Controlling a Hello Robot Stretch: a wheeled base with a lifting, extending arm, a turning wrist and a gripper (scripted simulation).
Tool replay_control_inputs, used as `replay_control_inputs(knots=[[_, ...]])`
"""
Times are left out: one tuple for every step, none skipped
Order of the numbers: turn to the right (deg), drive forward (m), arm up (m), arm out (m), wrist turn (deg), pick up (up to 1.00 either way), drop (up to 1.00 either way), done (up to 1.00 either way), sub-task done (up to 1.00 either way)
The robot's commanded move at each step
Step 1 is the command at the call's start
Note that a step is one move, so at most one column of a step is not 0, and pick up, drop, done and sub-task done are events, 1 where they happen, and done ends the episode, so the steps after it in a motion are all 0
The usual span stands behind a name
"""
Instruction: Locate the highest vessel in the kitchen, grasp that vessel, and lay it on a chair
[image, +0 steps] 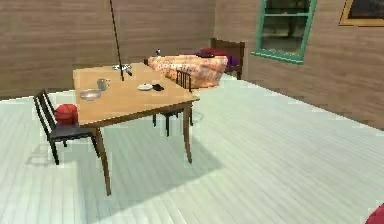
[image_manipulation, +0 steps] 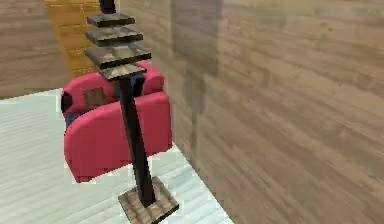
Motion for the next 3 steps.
replay_control_inputs(knots=[[-45.0, 0.00, 0.00, 0.00, 0.0, 0.00, 0.00, 0.00, 0.00], [-9.0, 0.00, 0.00, 0.00, 0.0, 0.00, 0.00, 0.00, 0.00], [0.0, 1.00, 0.00, 0.00, 0.0, 0.00, 0.00, 0.00, 0.00]])
